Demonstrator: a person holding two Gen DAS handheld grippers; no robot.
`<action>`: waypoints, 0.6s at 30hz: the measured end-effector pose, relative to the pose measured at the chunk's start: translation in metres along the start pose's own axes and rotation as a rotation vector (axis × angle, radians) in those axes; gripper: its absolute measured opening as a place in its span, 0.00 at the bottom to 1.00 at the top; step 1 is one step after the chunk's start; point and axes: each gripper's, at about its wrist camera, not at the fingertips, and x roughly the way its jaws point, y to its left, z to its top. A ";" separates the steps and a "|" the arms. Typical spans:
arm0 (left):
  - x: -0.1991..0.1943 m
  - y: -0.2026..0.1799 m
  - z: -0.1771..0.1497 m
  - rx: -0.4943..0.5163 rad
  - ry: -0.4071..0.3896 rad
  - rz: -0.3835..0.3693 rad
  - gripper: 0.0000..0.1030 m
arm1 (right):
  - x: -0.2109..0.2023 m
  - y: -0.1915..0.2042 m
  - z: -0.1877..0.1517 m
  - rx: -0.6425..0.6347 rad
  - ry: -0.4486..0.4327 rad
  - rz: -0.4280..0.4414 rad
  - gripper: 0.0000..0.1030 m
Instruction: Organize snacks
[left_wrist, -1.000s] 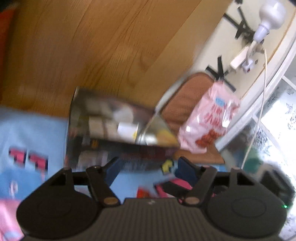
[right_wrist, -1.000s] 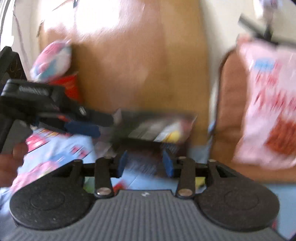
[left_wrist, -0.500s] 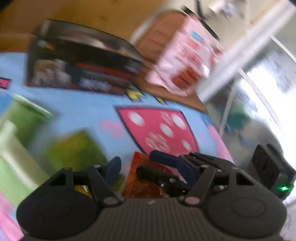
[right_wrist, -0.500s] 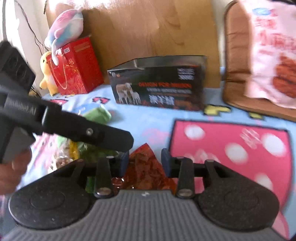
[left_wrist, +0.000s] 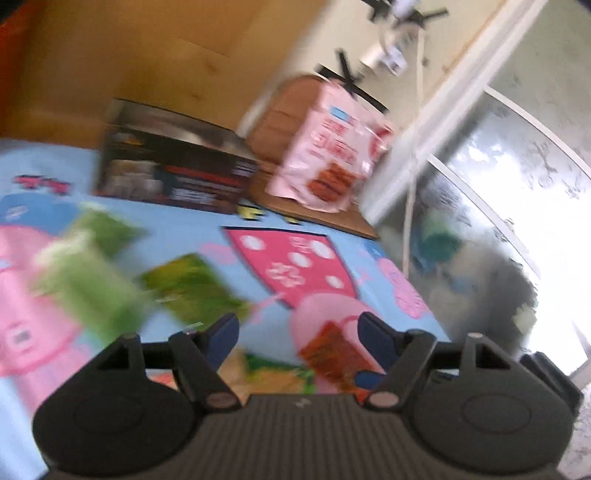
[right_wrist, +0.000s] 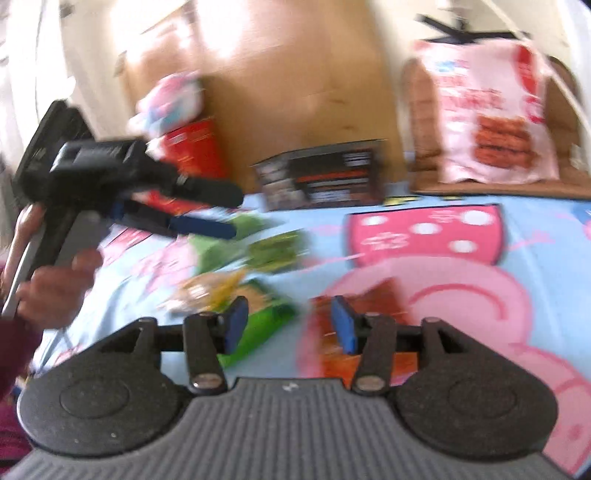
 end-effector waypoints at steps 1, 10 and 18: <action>-0.006 0.005 -0.004 -0.015 -0.008 0.021 0.71 | 0.004 0.009 -0.001 -0.024 0.008 0.017 0.52; -0.028 0.055 -0.037 -0.214 -0.004 0.084 0.77 | 0.063 0.060 0.012 -0.249 0.065 0.049 0.77; -0.008 0.058 -0.038 -0.220 0.028 0.063 0.62 | 0.102 0.083 0.006 -0.473 0.158 0.015 0.69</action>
